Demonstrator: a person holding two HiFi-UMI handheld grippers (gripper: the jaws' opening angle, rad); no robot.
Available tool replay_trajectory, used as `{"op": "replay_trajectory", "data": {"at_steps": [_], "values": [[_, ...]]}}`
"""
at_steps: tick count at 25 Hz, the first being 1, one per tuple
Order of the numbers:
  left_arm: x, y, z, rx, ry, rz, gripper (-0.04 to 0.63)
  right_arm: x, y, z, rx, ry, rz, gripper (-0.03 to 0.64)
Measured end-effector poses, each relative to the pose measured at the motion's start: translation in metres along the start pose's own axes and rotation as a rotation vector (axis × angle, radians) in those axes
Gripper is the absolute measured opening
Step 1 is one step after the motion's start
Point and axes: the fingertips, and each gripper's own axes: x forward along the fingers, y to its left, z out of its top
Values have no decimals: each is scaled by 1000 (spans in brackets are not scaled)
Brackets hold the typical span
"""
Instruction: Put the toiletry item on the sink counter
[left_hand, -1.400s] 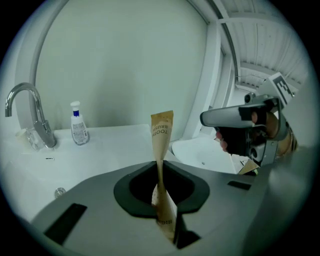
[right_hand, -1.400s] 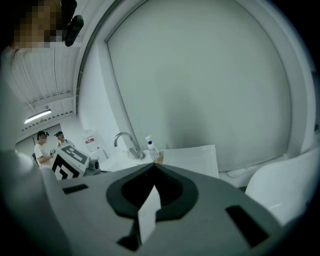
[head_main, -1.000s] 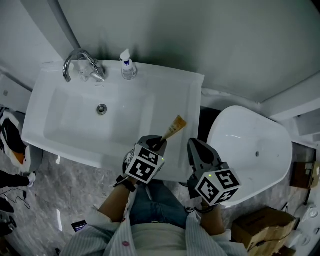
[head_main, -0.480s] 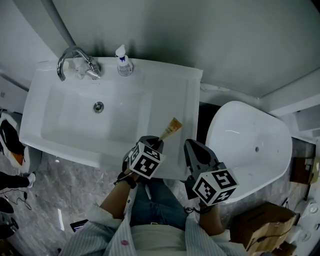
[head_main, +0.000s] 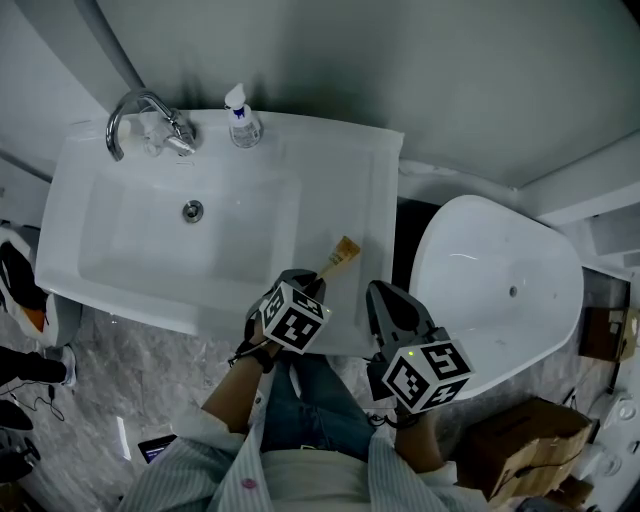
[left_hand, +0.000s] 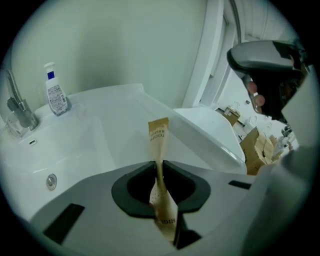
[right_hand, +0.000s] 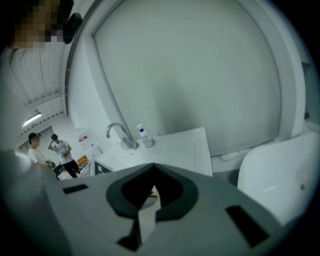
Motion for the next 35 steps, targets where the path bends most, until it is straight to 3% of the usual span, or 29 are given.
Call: {"op": "replay_trajectory", "data": {"at_steps": [18,35], "values": [[6,-3,-4,6,14,-46,184,6,2,-5,1,15,-2,9],[-21,3,9,1,-66,-35,193,4,16,0,-25,3,9,9]]}}
